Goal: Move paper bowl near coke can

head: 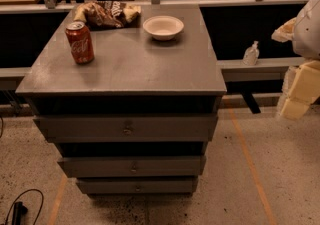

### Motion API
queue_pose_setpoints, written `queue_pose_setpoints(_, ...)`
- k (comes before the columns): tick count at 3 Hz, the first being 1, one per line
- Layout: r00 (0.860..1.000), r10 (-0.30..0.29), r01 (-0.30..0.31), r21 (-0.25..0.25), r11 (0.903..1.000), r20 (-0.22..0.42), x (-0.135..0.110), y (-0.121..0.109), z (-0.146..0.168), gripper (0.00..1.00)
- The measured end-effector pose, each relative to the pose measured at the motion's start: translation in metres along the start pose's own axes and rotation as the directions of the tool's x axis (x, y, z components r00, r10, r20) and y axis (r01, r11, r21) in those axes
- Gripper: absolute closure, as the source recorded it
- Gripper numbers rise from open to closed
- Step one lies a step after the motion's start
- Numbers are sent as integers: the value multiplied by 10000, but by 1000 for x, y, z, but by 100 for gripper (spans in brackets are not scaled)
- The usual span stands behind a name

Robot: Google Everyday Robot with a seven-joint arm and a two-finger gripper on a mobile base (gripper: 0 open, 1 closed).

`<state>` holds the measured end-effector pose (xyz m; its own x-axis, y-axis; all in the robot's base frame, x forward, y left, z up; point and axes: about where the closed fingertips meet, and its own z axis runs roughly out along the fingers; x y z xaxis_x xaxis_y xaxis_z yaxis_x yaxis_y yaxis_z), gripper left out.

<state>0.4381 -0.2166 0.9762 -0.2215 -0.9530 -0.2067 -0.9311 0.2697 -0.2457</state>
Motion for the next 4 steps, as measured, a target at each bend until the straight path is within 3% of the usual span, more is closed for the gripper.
queue_pose_setpoints(1,10000,0,0,1,10000,0,0,0,0,0)
queue_pose_setpoints(2,9998,-156,147,639,9978,136,0,-12,9,0)
queue_pose_setpoints(3,9967,-722,663,1400,9879,375,11,-18,39,0)
queue_pose_setpoints(4,9791,-1783,1489,2513,9564,982,-1,-45,53,0)
